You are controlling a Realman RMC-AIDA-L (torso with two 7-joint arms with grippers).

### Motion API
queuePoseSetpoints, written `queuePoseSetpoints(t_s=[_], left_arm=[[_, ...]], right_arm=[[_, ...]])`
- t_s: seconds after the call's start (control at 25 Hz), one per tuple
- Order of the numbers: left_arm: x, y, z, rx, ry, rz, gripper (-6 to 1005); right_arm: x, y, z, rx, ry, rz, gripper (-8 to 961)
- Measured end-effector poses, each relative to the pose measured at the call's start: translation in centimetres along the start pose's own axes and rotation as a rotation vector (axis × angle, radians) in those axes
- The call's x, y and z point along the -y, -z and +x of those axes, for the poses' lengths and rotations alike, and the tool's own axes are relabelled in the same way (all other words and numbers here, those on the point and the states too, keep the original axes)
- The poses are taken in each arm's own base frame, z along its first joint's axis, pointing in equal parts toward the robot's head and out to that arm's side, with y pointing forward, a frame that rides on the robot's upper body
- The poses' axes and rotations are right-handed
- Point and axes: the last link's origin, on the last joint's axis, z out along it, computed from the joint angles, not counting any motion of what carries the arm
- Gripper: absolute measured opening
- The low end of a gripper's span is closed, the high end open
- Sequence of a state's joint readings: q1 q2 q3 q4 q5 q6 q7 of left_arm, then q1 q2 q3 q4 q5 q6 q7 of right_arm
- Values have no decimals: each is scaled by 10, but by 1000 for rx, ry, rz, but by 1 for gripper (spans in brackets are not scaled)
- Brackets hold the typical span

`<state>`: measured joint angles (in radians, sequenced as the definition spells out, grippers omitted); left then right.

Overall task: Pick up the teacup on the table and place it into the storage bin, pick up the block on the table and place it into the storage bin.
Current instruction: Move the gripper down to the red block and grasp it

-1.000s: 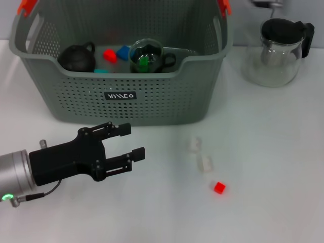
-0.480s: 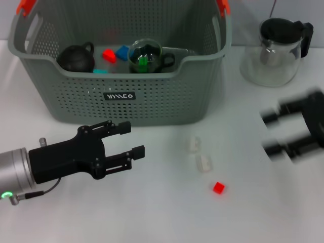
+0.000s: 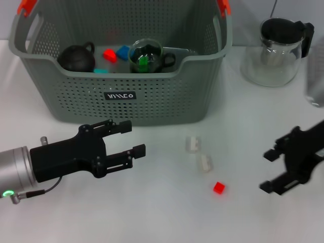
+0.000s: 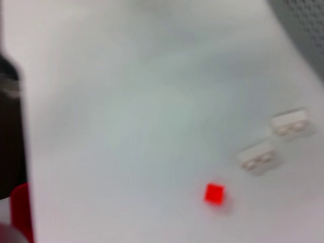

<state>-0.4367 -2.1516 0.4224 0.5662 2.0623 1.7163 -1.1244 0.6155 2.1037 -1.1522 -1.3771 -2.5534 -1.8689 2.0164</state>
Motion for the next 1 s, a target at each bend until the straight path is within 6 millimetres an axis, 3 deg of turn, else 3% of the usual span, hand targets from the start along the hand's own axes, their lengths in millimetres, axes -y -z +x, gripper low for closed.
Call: queuePoseSetpoints(t_s=[0.36, 0.44, 0.64, 1.0], left_arm=[[1, 1, -2, 7, 3, 17, 724], [2, 0, -2, 10, 2, 21, 724], [2, 0, -3, 10, 5, 24, 724], [0, 6, -5, 31, -19, 5, 725]], right_arm=[[12, -40, -37, -94, -278, -4, 737], [9, -50, -42, -131, -237, -3, 726], [2, -69, -53, -163, -135, 55, 545], [-10, -84, -61, -185, -51, 52, 545]])
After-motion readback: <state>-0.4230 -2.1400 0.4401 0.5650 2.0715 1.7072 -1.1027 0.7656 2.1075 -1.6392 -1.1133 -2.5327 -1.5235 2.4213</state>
